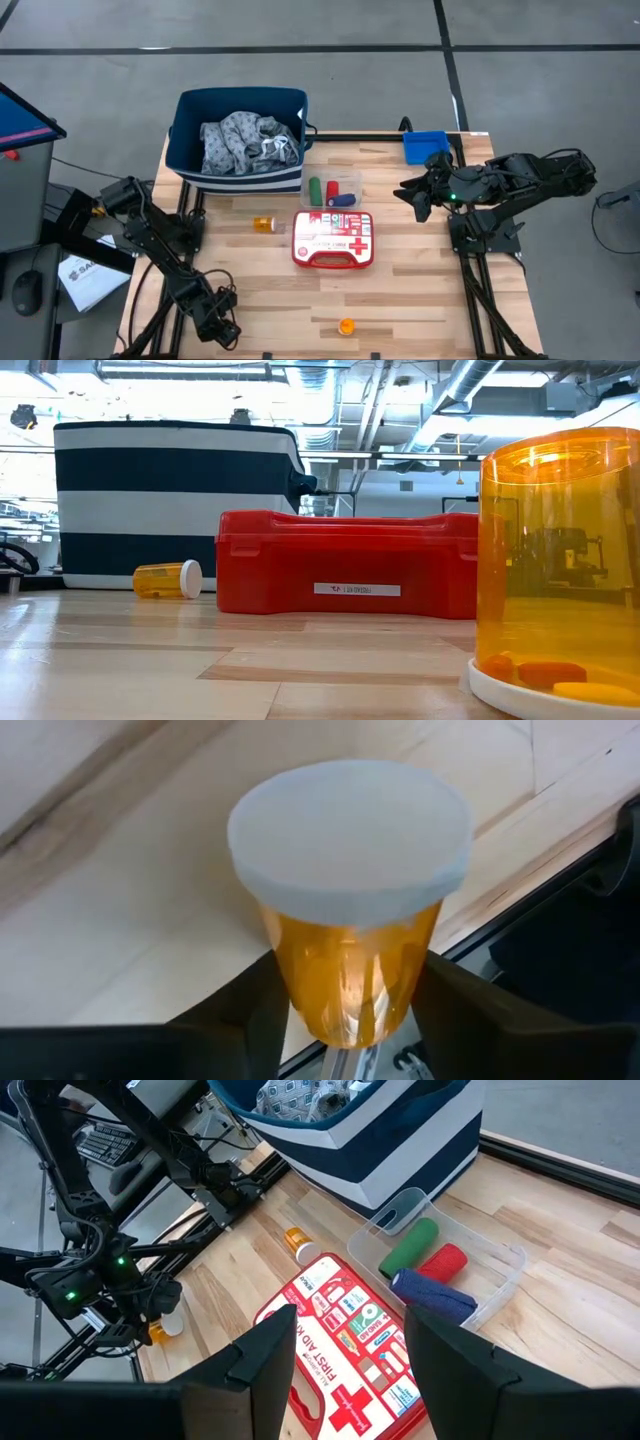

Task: Pick & place medical supplies in basket/bin
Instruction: Put the bottom left orange pill bottle into the blue bin

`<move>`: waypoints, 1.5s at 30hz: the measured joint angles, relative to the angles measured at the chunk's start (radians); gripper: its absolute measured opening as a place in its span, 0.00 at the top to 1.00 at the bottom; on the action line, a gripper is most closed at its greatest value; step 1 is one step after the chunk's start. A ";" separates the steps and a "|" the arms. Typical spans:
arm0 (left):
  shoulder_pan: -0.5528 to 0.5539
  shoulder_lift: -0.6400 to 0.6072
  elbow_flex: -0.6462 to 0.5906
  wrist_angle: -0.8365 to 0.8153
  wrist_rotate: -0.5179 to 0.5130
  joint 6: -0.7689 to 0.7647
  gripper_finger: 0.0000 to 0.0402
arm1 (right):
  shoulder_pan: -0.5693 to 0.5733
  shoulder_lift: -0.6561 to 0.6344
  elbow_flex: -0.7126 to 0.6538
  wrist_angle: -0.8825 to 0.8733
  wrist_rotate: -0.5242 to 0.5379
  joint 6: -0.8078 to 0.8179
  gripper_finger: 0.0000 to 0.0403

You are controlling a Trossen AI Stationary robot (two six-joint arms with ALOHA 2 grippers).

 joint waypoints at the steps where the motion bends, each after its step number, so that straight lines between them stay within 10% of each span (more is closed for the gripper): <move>1: 0.000 0.000 0.000 0.001 0.000 0.000 0.60 | 0.000 0.000 0.000 0.000 0.001 0.000 0.55; 22: 0.028 -0.182 0.000 -0.050 -0.157 0.088 0.57 | 0.000 0.000 0.000 0.000 0.030 -0.024 0.55; 45: 0.458 -0.418 0.000 0.080 -0.365 0.595 0.56 | 0.001 0.000 0.000 0.120 -0.005 -0.235 0.55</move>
